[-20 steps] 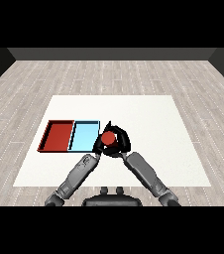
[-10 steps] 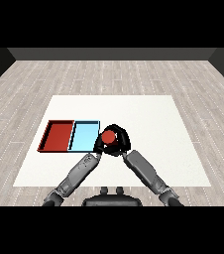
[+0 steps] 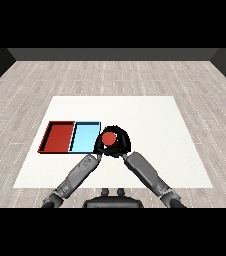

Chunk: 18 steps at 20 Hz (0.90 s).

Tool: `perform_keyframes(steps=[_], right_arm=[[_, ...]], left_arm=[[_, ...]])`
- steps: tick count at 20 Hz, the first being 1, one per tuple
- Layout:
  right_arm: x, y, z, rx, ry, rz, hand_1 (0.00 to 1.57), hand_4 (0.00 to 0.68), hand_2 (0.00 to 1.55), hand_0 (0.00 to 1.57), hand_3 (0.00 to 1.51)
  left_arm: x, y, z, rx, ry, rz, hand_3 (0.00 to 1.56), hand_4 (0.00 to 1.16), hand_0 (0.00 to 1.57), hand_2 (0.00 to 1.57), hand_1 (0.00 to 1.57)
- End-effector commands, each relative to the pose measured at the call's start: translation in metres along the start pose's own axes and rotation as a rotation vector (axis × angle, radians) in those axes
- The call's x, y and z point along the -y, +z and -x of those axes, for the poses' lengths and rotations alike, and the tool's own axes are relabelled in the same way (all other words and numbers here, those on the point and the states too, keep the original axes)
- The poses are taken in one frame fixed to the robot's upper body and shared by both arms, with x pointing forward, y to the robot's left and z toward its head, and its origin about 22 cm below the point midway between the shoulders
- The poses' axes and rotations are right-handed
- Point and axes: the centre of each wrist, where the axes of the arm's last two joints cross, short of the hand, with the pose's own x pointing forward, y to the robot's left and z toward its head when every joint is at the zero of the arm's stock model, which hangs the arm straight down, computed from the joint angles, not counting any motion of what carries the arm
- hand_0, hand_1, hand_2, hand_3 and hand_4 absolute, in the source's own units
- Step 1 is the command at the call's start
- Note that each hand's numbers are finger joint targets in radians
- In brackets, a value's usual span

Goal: Pick the red can and put it in the red box

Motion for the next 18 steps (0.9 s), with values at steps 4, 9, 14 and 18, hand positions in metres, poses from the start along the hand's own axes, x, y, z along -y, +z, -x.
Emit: perform_keyframes(steps=[4,9,14,18], right_arm=[[-0.018,0.0,-0.006,0.013,-0.029,-0.02,1.52,0.544,1.46,1.52,1.4],[-0.012,-0.005,-0.008,0.006,-0.068,-0.021,1.47,0.532,1.45,1.47,1.4],[-0.006,-0.002,-0.013,0.024,-0.072,-0.063,0.0,0.0,0.0,0.0,0.0],[-0.003,0.011,-0.014,0.03,-0.081,-0.054,0.0,0.0,0.0,0.0,0.0]], left_arm=[[0.016,0.01,-0.016,-0.023,0.032,-0.023,1.43,0.88,1.57,1.52,1.57],[0.02,0.001,-0.013,0.032,0.062,-0.015,1.45,0.96,1.57,1.54,1.57],[0.015,-0.002,-0.009,0.026,0.061,-0.016,1.49,1.14,1.57,1.57,1.57],[0.016,0.016,-0.019,0.022,0.058,-0.028,1.49,1.14,1.57,1.57,1.57]])
